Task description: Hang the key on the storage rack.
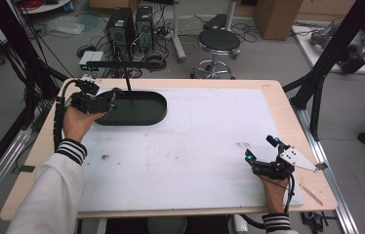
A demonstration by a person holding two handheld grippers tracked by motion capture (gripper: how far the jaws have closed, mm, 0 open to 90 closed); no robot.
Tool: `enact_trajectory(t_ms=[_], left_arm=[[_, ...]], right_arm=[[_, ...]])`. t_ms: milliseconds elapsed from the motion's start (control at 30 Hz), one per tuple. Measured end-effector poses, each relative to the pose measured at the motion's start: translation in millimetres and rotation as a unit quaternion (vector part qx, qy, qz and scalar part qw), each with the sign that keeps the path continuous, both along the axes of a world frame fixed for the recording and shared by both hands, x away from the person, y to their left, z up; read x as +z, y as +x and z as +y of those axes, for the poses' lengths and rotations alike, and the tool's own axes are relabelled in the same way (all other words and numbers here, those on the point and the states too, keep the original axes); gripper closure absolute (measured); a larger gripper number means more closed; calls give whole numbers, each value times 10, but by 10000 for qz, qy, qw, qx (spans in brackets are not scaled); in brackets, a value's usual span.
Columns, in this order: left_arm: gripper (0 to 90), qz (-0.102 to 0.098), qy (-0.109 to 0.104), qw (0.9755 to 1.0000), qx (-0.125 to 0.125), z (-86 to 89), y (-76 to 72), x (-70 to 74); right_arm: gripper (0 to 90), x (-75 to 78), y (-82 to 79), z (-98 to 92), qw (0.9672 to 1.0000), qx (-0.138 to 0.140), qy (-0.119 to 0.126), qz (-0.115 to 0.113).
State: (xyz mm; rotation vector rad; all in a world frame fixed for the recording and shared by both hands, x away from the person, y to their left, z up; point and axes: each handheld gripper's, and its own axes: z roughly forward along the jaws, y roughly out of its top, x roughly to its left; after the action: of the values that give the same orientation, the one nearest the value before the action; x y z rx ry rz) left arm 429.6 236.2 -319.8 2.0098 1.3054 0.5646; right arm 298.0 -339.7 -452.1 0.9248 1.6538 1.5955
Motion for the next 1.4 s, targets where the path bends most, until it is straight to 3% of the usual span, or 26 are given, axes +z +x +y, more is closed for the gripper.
enact_trajectory(t_ms=[667, 1000, 1167, 1400], left_arm=[[488, -409, -75, 9987, 290, 61, 62, 360], [488, -434, -92, 9981, 419, 115, 83, 380], [488, -470, -200, 9977, 437, 113, 115, 401], [488, -526, -127, 9976, 442, 86, 172, 480]], right_arm=[[4, -1, 0, 2, 10000, 7, 15, -5], [4, -1, 5, -4, 10000, -1, 9, -26], [4, -2, 3, -4, 10000, -5, 24, -12], [4, -2, 3, -5, 10000, 7, 65, 3]])
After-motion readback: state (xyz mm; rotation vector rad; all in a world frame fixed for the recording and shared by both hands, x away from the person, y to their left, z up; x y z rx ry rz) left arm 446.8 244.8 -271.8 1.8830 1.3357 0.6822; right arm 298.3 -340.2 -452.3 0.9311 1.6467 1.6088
